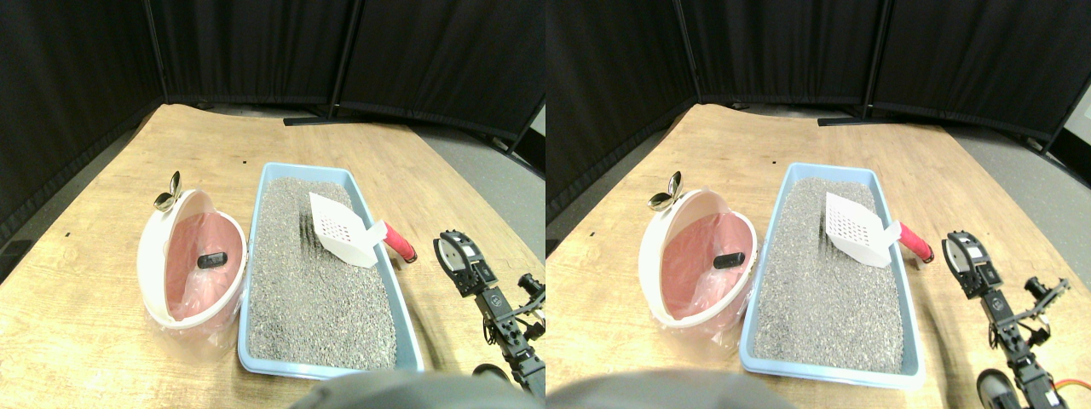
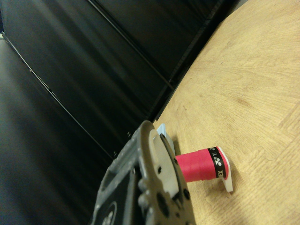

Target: Scoop (unimanual)

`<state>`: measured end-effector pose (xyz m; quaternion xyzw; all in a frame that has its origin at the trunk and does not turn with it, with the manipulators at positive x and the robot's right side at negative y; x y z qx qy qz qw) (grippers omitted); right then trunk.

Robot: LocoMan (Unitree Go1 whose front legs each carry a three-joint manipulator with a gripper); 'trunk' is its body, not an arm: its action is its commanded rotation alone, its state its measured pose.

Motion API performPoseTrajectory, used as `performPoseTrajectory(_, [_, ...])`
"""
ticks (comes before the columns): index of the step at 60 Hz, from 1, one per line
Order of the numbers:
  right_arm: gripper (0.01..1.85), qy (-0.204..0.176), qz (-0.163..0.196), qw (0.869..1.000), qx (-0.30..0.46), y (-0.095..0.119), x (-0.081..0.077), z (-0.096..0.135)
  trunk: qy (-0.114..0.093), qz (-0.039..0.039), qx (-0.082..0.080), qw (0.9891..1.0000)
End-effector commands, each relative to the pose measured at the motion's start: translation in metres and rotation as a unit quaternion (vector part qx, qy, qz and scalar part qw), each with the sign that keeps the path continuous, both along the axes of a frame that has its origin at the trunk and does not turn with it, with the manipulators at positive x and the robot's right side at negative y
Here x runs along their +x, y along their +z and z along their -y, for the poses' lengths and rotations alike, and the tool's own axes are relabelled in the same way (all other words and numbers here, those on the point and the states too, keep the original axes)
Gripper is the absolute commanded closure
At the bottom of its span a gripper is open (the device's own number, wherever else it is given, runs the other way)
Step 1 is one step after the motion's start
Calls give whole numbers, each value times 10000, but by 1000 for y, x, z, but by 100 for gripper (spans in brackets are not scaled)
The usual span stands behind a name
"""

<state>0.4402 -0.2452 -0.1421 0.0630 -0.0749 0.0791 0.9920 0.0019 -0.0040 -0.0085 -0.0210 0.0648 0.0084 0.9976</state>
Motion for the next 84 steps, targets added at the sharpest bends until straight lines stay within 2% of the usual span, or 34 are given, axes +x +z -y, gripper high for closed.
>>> performPoseTrajectory(1, [180,65,139,9999,-38,6,-4,-4,-32,104,-58,9999])
performPoseTrajectory(17, [180,65,53,10000,18,3,-17,-2,-163,118,-8,9998])
performPoseTrajectory(36, [180,-80,100,9998,138,2,-20,0,-281,127,28,9995])
performPoseTrajectory(62, [180,-77,89,9998,160,1,-9,-8,-318,154,-38,9994])
performPoseTrajectory(66, [180,-72,103,9998,140,0,-8,-9,-317,127,-49,9994])
performPoseTrajectory(84, [180,-85,7,9999,143,-1,-4,-16,-316,161,-82,9993])
